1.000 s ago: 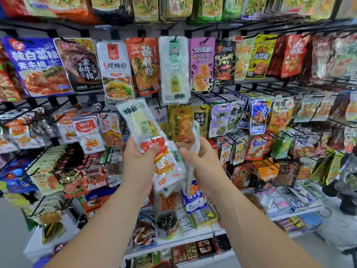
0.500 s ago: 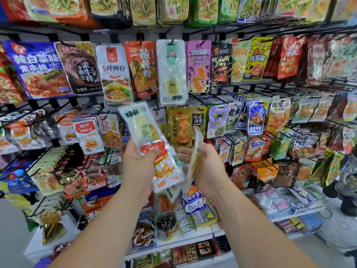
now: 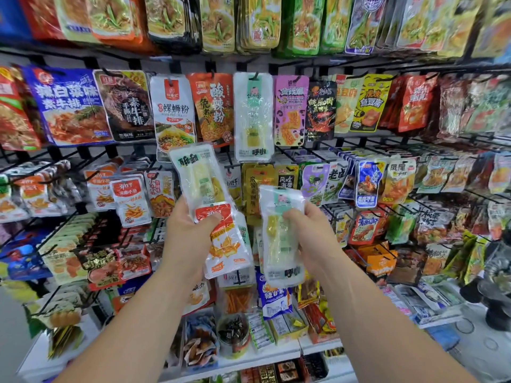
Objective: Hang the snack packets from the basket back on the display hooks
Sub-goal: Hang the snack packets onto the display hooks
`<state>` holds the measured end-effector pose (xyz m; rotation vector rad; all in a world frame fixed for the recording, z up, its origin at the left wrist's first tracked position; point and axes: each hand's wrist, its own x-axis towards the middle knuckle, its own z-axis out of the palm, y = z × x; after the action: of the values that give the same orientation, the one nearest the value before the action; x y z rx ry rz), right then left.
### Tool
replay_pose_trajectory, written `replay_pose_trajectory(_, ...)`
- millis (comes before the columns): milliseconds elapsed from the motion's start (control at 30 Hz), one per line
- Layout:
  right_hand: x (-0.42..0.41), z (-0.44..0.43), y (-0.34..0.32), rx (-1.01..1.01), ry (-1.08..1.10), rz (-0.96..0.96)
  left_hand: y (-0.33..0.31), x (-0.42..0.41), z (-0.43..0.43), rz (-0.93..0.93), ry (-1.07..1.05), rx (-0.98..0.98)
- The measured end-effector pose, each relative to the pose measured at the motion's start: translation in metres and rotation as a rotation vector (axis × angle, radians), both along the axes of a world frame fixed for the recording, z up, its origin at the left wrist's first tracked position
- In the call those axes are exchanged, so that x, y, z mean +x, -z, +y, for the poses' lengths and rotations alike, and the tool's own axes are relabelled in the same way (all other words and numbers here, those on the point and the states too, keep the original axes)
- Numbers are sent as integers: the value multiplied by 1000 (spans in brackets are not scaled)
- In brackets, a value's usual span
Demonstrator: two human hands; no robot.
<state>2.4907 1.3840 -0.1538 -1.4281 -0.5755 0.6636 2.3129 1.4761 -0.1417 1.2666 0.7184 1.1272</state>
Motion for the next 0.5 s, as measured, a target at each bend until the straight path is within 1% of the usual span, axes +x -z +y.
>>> replay_pose_trajectory(133,12,16,-37,-19,21,-150,-17,-7,12,-20,10,1)
replay_pose_trajectory(233,17,33,-70,37,-11,-233,-32,-11,21,-28,-7,20)
replay_pose_trajectory(333,19,57,-99,101,-20,-383,-43,-14,30,-45,-8,51)
replay_pose_trajectory(400,22,74,-113,159,-6,-415,-49,-14,36,-55,1,52)
replay_pose_trajectory(500,30,96,-134,233,60,-400,-53,-12,46,-56,9,48)
